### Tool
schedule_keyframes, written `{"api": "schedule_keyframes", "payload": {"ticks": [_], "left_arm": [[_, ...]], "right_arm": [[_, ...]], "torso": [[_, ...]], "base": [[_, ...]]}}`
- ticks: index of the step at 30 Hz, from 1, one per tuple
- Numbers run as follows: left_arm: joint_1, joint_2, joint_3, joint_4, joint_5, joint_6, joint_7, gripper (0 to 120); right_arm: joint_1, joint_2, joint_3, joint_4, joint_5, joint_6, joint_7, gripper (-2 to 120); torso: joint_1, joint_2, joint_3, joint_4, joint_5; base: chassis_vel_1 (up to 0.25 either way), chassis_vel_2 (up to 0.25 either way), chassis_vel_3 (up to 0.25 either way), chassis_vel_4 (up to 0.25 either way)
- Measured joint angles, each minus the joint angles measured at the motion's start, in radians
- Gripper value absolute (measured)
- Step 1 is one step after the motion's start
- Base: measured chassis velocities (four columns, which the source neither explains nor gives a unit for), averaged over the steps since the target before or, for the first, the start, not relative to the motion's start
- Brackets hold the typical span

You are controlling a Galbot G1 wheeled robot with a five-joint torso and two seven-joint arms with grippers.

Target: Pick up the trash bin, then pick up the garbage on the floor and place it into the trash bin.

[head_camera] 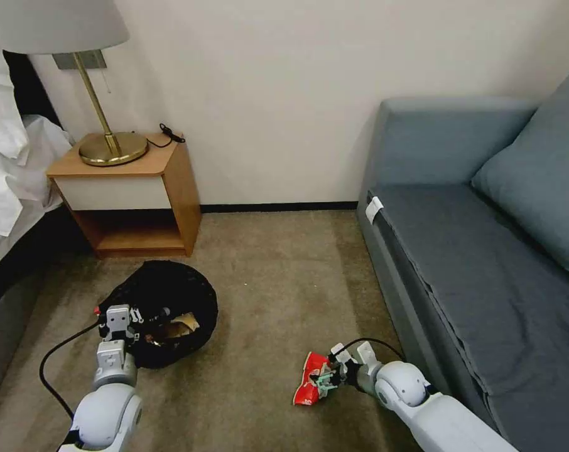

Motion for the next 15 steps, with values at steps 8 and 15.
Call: {"api": "schedule_keyframes", "payload": {"ticks": [8, 15], "left_arm": [[0.001, 0.001, 0.001, 0.003, -0.004, -0.002, 0.0, 4], [0.003, 0.001, 0.0, 0.005, -0.005, -0.003, 0.001, 4]], "right_arm": [[-0.009, 0.001, 0.012, -0.011, -0.021, 0.002, -0.012, 100], [-0.01, 0.015, 0.014, -0.021, -0.036, 0.009, -0.024, 99]], "torso": [[0.0, 0.0, 0.0, -0.0001, 0.0], [0.0, 0.0, 0.0, -0.0001, 0.0]], "base": [[0.0, 0.0, 0.0, 0.0], [0.0, 0.0, 0.0, 0.0]]}}
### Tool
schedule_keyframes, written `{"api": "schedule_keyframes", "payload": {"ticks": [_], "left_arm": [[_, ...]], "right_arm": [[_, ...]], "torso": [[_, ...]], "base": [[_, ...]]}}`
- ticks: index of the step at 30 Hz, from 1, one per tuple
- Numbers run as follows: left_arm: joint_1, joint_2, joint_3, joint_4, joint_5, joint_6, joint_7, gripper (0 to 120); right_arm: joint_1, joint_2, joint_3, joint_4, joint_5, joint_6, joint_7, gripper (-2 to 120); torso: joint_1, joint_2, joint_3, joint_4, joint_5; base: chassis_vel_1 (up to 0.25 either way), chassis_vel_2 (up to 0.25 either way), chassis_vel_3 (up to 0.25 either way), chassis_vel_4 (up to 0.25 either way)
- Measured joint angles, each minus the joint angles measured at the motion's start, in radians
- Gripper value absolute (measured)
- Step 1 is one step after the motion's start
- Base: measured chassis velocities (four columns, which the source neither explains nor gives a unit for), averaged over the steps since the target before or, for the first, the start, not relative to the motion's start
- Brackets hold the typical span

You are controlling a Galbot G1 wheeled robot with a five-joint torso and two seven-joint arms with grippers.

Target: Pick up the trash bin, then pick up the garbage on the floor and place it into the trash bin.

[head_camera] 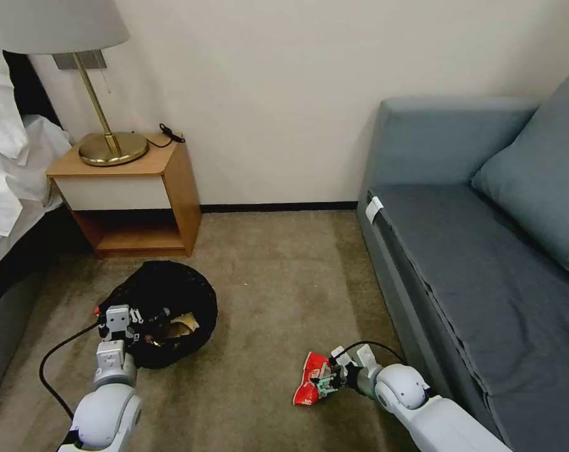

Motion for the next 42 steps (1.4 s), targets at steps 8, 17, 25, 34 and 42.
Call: {"api": "schedule_keyframes", "payload": {"ticks": [8, 17, 25, 34, 42], "left_arm": [[0.011, 0.002, -0.012, -0.001, -0.003, -0.006, 0.0, 4], [0.017, 0.004, -0.014, -0.018, -0.007, -0.006, 0.0, 4], [0.017, 0.004, -0.011, -0.022, -0.008, 0.001, 0.0, 4], [0.017, 0.006, -0.007, -0.031, -0.009, 0.009, 0.0, 4], [0.022, 0.003, -0.004, -0.04, -0.007, 0.009, -0.001, 4]], "right_arm": [[0.003, 0.014, -0.004, -0.015, -0.014, 0.009, -0.003, 76], [0.002, 0.004, -0.011, -0.015, -0.022, 0.013, -0.005, 45], [-0.005, 0.005, -0.009, -0.016, -0.045, 0.019, -0.011, 17], [-0.003, 0.003, -0.002, -0.016, -0.063, 0.031, -0.015, 0], [0.002, -0.001, 0.007, -0.002, -0.061, 0.032, -0.015, 0]], "torso": [[0.0, 0.0, 0.0, 0.0, 0.0], [0.0, 0.0, 0.0, -0.0001, 0.0002], [0.0, 0.0, 0.0, 0.0, 0.0001], [0.0, 0.0, 0.0, 0.0, 0.0], [0.0, 0.0, 0.0, 0.0, 0.0]], "base": [[0.0, 0.0, 0.0, 0.0], [0.0, 0.0, 0.0, 0.0], [0.0, 0.0, 0.0, 0.0], [0.0, 0.0, 0.0, 0.0], [0.0, 0.0, 0.0, 0.0]]}}
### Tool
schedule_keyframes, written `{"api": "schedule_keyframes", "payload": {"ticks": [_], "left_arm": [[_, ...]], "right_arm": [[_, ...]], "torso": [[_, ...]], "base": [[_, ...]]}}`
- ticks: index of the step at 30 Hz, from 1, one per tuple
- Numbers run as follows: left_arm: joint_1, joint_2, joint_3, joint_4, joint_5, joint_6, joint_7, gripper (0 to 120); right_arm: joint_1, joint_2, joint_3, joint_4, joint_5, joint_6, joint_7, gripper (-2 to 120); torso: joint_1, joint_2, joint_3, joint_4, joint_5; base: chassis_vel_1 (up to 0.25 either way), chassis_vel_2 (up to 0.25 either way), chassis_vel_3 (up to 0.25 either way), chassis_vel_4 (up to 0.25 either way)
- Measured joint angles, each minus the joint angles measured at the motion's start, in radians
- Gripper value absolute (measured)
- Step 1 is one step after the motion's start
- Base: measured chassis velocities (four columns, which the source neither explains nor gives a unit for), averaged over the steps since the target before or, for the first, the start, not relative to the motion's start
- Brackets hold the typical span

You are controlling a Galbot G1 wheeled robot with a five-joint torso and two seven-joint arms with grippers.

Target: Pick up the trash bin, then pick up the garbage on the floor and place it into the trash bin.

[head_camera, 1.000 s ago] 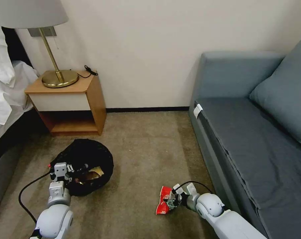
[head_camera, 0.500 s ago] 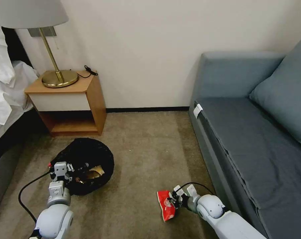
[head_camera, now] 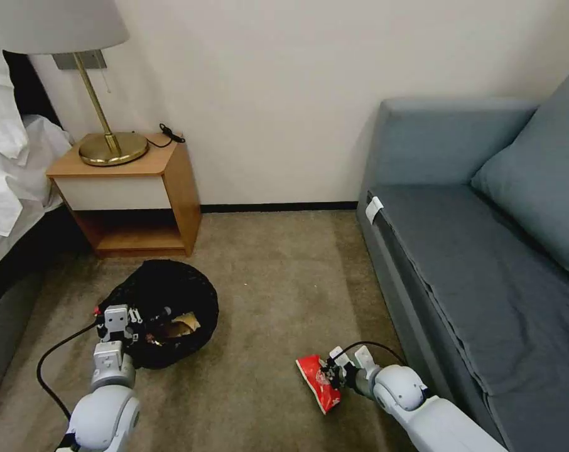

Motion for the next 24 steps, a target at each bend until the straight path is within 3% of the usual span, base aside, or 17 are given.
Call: {"api": "schedule_keyframes", "payload": {"ticks": [10, 24], "left_arm": [[0.014, -0.004, 0.005, -0.016, -0.007, 0.015, -0.01, 4], [0.023, -0.009, 0.005, -0.042, -0.008, 0.026, -0.012, 4]], "right_arm": [[0.043, -0.033, 0.01, 0.034, 0.02, 0.01, 0.001, 0], [0.211, -0.071, -0.061, 0.088, 0.133, 0.014, 0.018, 0]], "torso": [[0.0, 0.0, 0.0, 0.0, 0.0], [0.0, 0.0, 0.0, -0.0001, 0.0]], "base": [[0.0, 0.0, 0.0, 0.0], [0.0, 0.0, 0.0, 0.0]]}}
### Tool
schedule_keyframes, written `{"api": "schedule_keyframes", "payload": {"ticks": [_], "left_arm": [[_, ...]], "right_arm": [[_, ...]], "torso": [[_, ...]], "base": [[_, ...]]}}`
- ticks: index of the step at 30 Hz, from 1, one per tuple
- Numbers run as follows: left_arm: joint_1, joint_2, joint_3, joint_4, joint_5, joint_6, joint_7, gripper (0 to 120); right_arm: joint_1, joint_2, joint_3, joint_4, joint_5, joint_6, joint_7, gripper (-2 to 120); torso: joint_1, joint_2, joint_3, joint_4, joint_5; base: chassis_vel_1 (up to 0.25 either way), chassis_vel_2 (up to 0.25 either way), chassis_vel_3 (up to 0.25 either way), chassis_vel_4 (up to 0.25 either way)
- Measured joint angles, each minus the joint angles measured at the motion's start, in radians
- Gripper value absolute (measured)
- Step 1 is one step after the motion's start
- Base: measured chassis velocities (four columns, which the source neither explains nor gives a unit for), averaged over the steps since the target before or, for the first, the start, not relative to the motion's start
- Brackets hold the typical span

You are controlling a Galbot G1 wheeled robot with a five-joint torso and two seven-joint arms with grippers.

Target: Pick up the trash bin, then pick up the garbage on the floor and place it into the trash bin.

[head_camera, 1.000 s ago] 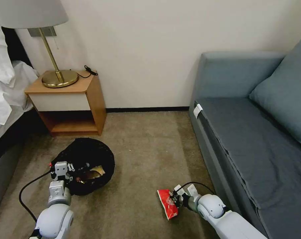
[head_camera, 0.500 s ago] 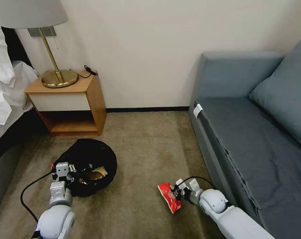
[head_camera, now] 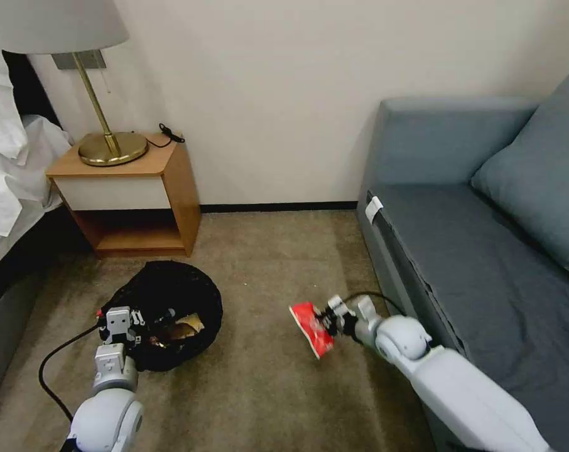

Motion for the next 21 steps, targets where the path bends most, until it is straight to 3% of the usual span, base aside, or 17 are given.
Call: {"api": "schedule_keyframes", "payload": {"ticks": [4, 11, 21], "left_arm": [[0.005, 0.0, 0.001, -0.016, 0.001, 0.018, 0.014, 4], [0.002, -0.002, 0.002, -0.023, 0.01, 0.019, 0.015, 4], [-0.041, -0.013, 0.034, 0.002, 0.015, 0.023, 0.016, 4]], "right_arm": [[0.19, -0.002, -0.075, -0.046, 0.045, 0.002, 0.01, 0], [0.345, 0.023, -0.137, -0.084, 0.103, 0.001, 0.01, 0], [0.562, 0.207, -0.255, -0.156, 0.199, 0.028, 0.001, 0]], "torso": [[0.0, 0.0, 0.0, 0.0002, -0.0002], [0.0, 0.0, 0.0, 0.0, -0.0001], [0.0, 0.0, 0.0, 0.0004, -0.0004]], "base": [[0.0, 0.0, 0.0, 0.0], [0.0, 0.0, 0.0, 0.0], [0.0, 0.0, 0.0, 0.0]]}}
